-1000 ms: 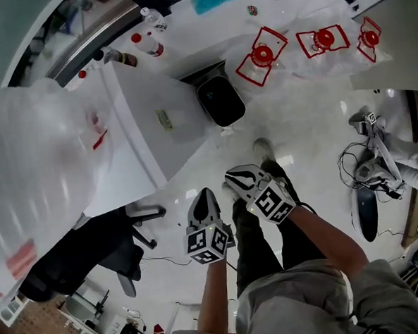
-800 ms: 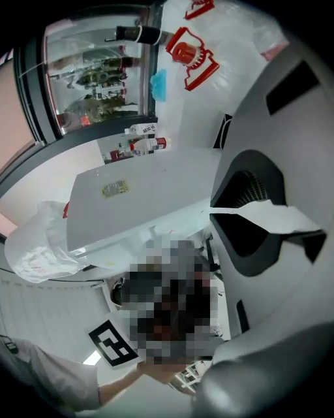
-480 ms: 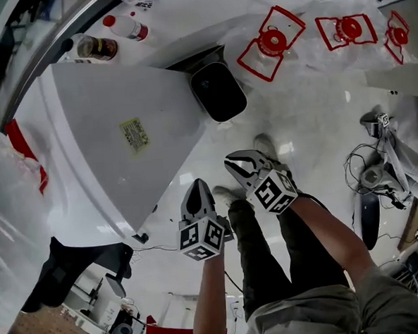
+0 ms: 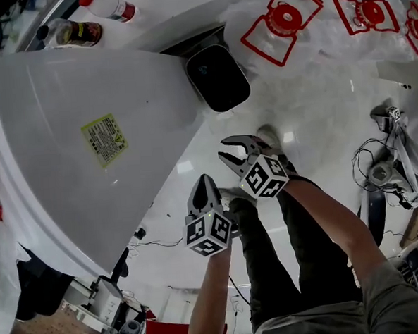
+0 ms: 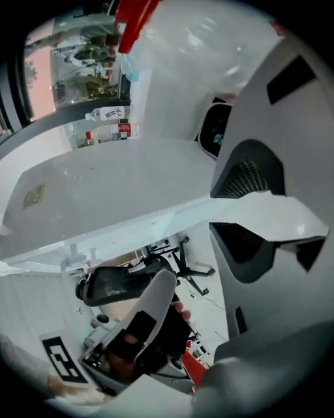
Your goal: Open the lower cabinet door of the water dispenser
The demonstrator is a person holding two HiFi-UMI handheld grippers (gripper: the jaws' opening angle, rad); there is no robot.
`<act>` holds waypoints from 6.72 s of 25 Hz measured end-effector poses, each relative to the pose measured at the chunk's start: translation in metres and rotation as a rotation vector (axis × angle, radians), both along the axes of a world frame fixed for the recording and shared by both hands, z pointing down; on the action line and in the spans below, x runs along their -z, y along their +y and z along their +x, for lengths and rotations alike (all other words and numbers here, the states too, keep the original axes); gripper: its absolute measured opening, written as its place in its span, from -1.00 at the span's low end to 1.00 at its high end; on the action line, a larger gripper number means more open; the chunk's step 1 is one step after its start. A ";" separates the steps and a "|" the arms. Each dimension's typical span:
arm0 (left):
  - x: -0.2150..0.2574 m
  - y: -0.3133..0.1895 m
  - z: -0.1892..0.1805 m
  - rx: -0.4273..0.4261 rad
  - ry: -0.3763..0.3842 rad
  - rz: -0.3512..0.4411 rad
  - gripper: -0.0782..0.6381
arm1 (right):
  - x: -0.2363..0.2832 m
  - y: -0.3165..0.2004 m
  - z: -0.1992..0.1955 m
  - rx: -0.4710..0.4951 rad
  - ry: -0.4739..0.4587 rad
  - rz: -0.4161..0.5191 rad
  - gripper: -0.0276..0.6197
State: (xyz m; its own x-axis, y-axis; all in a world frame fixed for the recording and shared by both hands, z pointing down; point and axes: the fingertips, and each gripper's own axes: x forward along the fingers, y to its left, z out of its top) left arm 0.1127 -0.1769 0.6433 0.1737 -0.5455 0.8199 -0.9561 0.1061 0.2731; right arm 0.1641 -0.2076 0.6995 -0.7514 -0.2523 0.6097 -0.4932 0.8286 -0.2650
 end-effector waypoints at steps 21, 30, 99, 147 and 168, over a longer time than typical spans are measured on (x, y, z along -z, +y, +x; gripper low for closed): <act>-0.022 0.009 -0.039 0.023 -0.036 -0.055 -0.76 | -0.072 -0.067 -0.070 0.052 0.162 0.092 -0.24; -0.026 0.015 -0.048 0.030 -0.030 -0.061 -0.76 | -0.073 -0.064 -0.071 0.021 0.158 0.102 -0.37; -0.037 0.142 -0.116 0.426 0.026 -0.017 -0.76 | -0.044 0.068 -0.111 0.414 0.444 -0.003 -0.37; -0.036 0.248 -0.375 0.194 -0.071 0.057 -0.76 | -0.055 0.211 -0.320 -0.417 0.513 -0.316 -0.38; -0.035 0.205 -0.434 0.109 -0.076 0.055 -0.76 | -0.061 0.211 -0.390 -0.558 0.471 -0.470 -0.35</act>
State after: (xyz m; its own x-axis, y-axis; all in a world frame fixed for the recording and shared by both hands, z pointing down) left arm -0.3210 0.0286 0.6784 0.0497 -0.6025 0.7966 -0.9579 0.1971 0.2089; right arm -0.2256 0.0037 0.7601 -0.2363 -0.1525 0.9596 -0.9394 0.2882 -0.1856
